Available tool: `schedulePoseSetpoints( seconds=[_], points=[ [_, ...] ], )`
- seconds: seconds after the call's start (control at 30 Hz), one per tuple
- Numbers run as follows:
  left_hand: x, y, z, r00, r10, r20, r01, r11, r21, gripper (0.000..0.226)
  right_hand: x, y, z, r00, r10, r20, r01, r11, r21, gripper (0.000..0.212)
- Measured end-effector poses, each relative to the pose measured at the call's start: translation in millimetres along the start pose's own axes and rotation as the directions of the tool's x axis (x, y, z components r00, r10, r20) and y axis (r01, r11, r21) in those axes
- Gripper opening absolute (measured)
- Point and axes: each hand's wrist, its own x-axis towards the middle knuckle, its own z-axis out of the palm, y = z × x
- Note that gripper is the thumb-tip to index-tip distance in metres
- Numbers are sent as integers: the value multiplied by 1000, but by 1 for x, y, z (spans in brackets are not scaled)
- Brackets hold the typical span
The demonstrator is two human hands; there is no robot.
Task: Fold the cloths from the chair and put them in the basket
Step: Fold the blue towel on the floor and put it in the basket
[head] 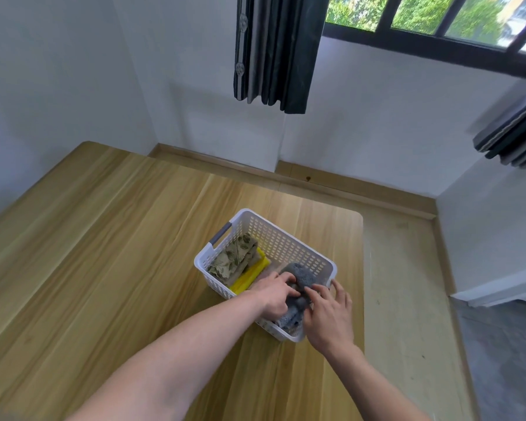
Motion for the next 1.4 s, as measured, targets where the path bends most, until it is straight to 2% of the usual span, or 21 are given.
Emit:
schedulePoseSetpoints(
  seconds=[0.07, 0.1, 0.17, 0.23, 0.3, 0.4, 0.63, 0.73, 0.83, 0.9, 0.97, 1.03, 1.1, 1.17, 1.23, 1.4],
  points=[
    [4, -1, -1, 999, 1, 33, 2, 998, -70, 56, 8, -1, -3, 994, 4, 107, 7, 995, -103, 43],
    [4, -1, -3, 1000, -9, 17, 11, 986, -169, 55, 11, -3, -3, 988, 0, 153, 22, 989, -144, 46],
    [1, -2, -8, 992, -83, -90, 43, 922, -384, 49, 15, -5, -3, 971, 10, 238, 43, 975, -216, 53],
    [-6, -8, -13, 958, -191, -214, 67, 874, -481, 39, 20, -8, -4, 953, 25, 303, 61, 960, -273, 55],
    [-13, -16, -13, 942, -241, -236, 111, 881, -459, 32, 21, -13, -8, 952, 28, 306, 53, 965, -255, 52],
    [-20, -23, -11, 948, -263, -177, 174, 898, -405, 39, 19, -19, -19, 979, 24, 204, 9, 987, -161, 41],
    [-38, -27, -23, 947, -221, -233, 135, 932, -336, 37, 13, -32, -32, 992, 14, 126, -7, 998, -60, 39],
    [-52, -36, -37, 941, -172, -293, 88, 956, -280, 34, 7, -34, -36, 995, 52, 82, -55, 997, 44, 49],
    [-70, -63, -56, 903, -154, -400, 81, 978, -194, 37, -12, -34, -33, 983, 180, 45, -185, 941, 284, 71],
    [-83, -87, -69, 884, -190, -428, 157, 981, -110, 51, -30, -34, -25, 964, 257, 67, -260, 869, 420, 84],
    [-94, -108, -74, 906, -252, -339, 249, 967, -54, 78, -47, -37, -13, 949, 295, 113, -312, 818, 484, 90],
    [-103, -121, -69, 939, -292, -183, 296, 955, -10, 101, -57, -39, -1, 946, 290, 143, -322, 802, 503, 90],
    [-107, -128, -57, 952, -292, -91, 295, 955, 28, 112, -59, -40, 5, 949, 280, 146, -315, 815, 487, 90],
    [-106, -130, -44, 953, -277, -120, 285, 957, 50, 111, -56, -38, 7, 959, 249, 138, -285, 858, 427, 98],
    [-100, -128, -33, 936, -288, -205, 296, 955, 12, 106, -52, -33, 9, 970, 198, 142, -236, 910, 342, 106],
    [-81, -106, -22, 900, -334, -279, 299, 941, -162, 114, -33, -12, 0, 971, 195, 139, -230, 918, 322, 100]
  ],
)
